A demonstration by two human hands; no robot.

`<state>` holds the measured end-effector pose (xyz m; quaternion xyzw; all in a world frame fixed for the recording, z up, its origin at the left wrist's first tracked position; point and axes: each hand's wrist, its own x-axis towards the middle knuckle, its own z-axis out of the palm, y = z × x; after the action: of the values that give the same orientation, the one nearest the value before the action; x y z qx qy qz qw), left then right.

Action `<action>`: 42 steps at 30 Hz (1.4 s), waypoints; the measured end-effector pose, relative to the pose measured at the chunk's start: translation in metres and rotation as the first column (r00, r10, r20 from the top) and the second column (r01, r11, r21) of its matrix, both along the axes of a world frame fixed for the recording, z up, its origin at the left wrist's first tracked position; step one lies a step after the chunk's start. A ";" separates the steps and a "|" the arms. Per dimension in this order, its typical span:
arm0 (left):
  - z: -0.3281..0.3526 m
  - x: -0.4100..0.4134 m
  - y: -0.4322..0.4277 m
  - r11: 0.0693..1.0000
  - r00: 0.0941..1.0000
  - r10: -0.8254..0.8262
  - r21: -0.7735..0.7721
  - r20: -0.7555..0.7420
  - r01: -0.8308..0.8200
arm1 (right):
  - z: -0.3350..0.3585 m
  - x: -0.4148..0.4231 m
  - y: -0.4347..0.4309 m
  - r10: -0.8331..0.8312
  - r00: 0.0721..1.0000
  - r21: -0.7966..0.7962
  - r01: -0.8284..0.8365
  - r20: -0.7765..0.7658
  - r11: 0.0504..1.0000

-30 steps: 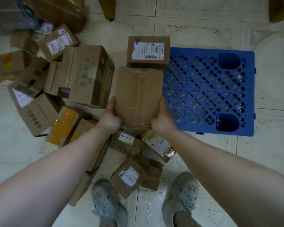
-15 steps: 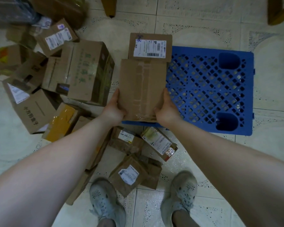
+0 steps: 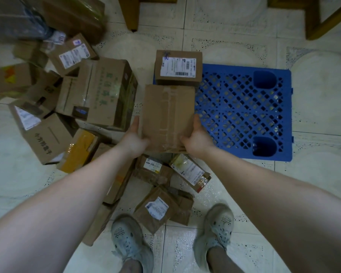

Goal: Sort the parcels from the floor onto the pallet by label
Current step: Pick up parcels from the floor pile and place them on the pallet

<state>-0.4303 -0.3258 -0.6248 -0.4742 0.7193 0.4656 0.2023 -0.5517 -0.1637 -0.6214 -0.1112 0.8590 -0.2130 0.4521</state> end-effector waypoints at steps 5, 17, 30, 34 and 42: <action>0.087 0.027 -0.018 0.986 0.993 -0.114 -0.117 0.042 0.118 | 0.095 0.005 -0.004 0.040 0.998 0.047 -0.038 -0.051 0.998; 0.343 0.129 -0.050 0.943 0.978 -0.208 -0.261 0.024 0.207 | 0.333 0.099 -0.008 0.083 0.986 0.042 -0.078 -0.141 0.996; 0.520 0.242 -0.058 0.911 0.976 -0.201 -0.380 -0.077 0.158 | 0.503 0.168 -0.033 0.196 0.919 -0.136 -0.254 -0.341 0.957; 0.535 0.272 -0.095 0.901 0.973 -0.212 -0.402 -0.088 0.160 | 0.519 0.192 -0.064 0.191 0.907 -0.149 -0.263 -0.376 0.953; 0.525 0.327 -0.224 0.911 0.964 -0.257 -0.351 -0.073 0.217 | 0.521 0.269 -0.183 0.144 0.934 -0.176 -0.209 -0.326 0.962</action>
<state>-0.1034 -0.5493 -0.0998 -0.3828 0.8517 0.3334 0.1298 -0.2824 -0.3463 -0.1008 -0.2668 0.8789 -0.2396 0.3146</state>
